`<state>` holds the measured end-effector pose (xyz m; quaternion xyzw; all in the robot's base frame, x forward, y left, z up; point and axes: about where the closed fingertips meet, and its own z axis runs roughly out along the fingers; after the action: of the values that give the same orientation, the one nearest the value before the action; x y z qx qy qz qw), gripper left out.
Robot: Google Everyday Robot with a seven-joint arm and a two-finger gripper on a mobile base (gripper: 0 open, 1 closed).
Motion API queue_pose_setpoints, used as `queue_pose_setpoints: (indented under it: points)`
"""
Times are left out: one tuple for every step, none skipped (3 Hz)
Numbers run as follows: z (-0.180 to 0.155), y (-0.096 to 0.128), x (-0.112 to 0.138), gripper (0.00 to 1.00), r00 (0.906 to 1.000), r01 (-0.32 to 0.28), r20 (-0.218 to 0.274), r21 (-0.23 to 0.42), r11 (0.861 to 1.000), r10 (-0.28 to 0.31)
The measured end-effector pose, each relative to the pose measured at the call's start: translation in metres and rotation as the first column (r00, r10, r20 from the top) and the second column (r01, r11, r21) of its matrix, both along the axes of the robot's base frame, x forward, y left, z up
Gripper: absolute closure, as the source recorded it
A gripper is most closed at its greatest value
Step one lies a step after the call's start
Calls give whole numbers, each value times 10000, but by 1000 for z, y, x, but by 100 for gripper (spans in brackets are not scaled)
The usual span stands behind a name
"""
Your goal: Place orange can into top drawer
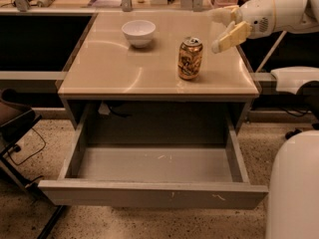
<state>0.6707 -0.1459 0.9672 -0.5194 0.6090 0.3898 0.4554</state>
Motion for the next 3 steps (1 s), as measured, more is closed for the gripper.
queue_pose_setpoints:
  points:
    - [-49,-6,41,0,9968,703,-388,130,9974,-697]
    - [-51,-6,43,0,9967,707,-410,141,9974,-700]
    - [-51,1,40,0,9979,480,-448,47,9988,-478]
